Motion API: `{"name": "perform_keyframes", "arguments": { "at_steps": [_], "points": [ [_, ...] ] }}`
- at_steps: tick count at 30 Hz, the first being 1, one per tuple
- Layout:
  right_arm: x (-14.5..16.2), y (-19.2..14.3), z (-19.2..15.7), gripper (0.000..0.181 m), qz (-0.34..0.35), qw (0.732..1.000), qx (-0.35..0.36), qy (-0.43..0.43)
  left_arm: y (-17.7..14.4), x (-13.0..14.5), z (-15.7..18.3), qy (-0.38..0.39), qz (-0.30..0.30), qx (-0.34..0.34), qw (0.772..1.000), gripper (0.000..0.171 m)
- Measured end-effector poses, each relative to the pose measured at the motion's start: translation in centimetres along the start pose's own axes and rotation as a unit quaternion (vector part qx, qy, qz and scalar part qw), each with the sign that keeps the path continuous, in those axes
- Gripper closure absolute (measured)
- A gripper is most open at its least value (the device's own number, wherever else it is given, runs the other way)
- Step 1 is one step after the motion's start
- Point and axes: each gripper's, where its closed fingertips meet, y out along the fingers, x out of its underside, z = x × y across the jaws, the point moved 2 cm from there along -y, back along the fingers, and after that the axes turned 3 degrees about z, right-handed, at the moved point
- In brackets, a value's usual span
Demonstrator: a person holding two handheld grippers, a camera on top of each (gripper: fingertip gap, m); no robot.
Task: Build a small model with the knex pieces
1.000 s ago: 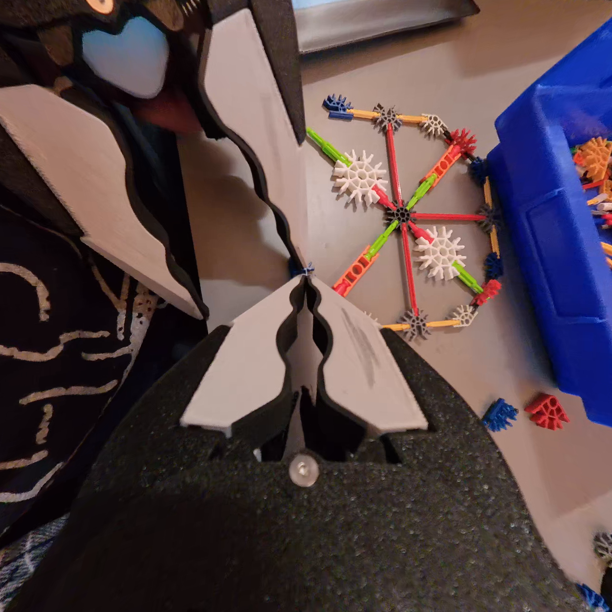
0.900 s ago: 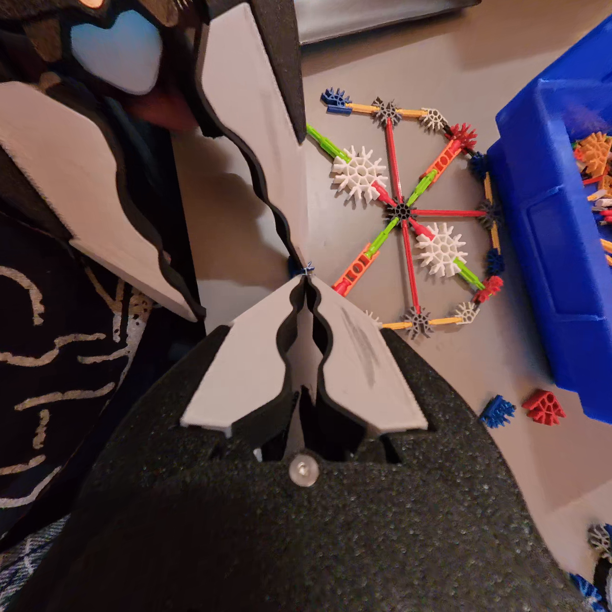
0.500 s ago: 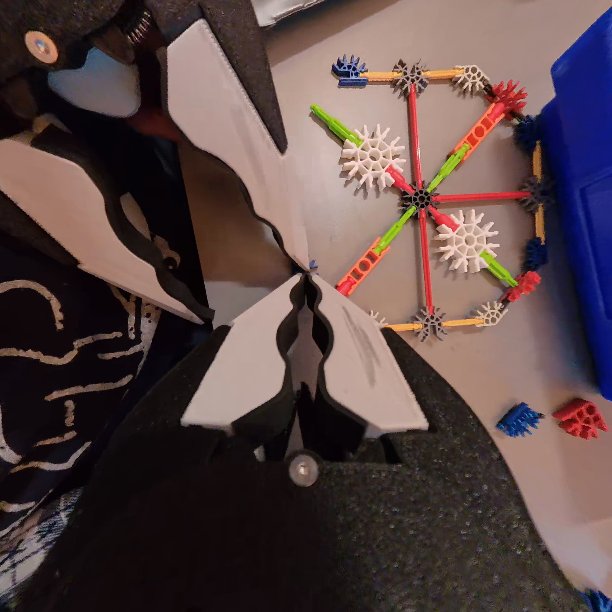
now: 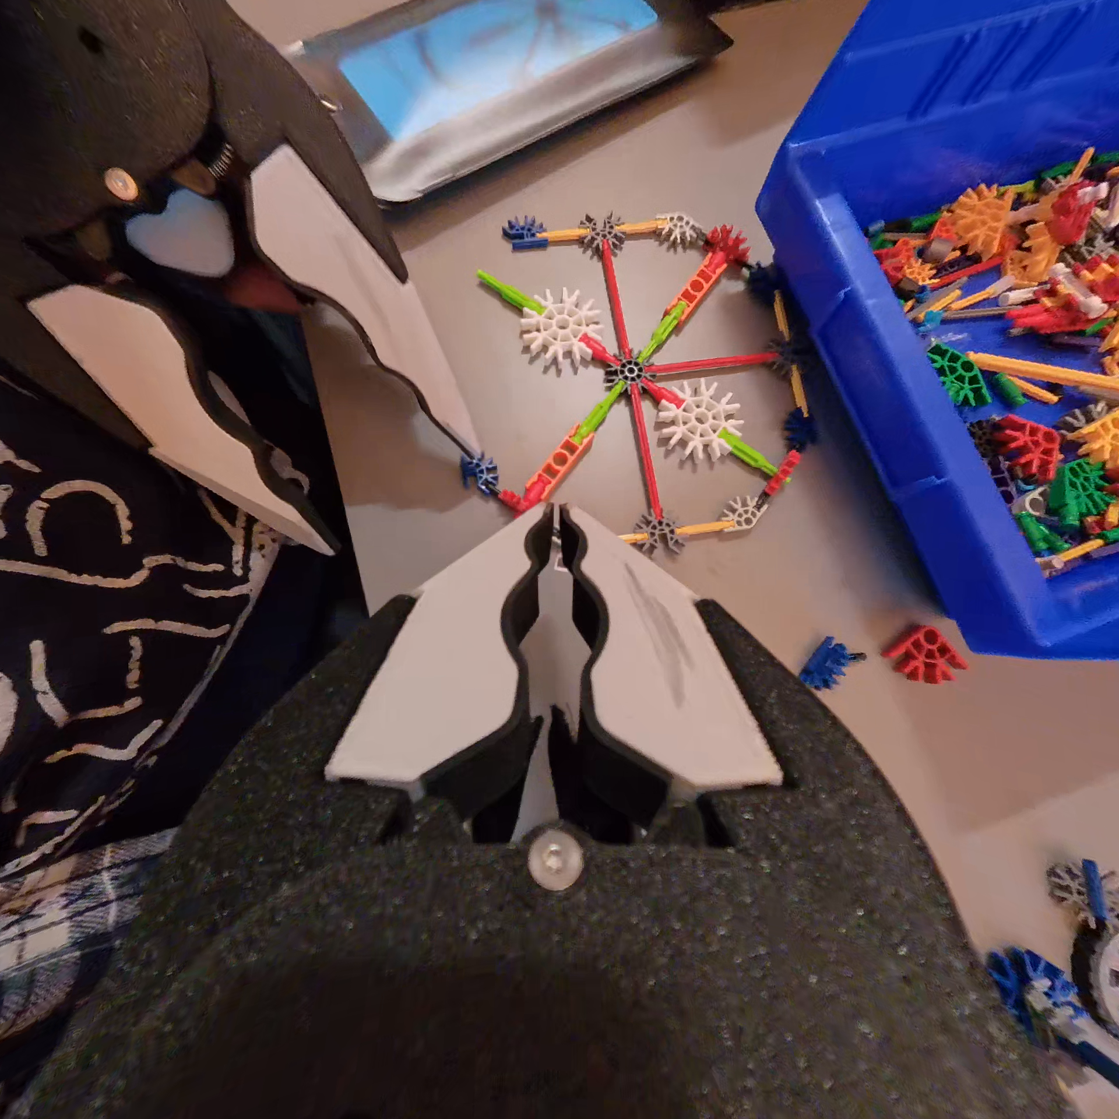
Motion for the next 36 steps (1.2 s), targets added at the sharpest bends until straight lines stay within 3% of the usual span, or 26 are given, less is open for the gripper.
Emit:
{"name": "perform_keyframes", "arguments": {
  "at_steps": [7,14,21,28,36],
  "points": [
    [-0.3,2.4,-1.7,0.18,-0.011,0.998,-0.004,-0.069,0.0,0.4,0.3,0.011,-0.01,-0.002,1.0,0.109],
    [-1.0,2.7,-1.3,0.175,0.007,0.998,-0.004,-0.069,-1.1,-0.8,0.1,0.023,0.033,-0.017,0.999,0.11],
    [-1.6,2.2,-0.4,0.176,0.028,0.997,0.007,-0.066,-6.5,-2.6,-2.4,0.014,0.123,-0.057,0.991,0.107],
    [-2.3,1.3,0.8,0.176,0.063,0.997,0.021,-0.046,-13.0,-0.5,-6.8,-0.015,0.17,-0.15,0.974,0.099],
    [-3.5,-0.5,3.5,0.175,0.059,0.996,0.059,-0.04,-11.3,-0.1,-6.3,0.01,0.164,-0.153,0.974,0.1]
  ]
}}
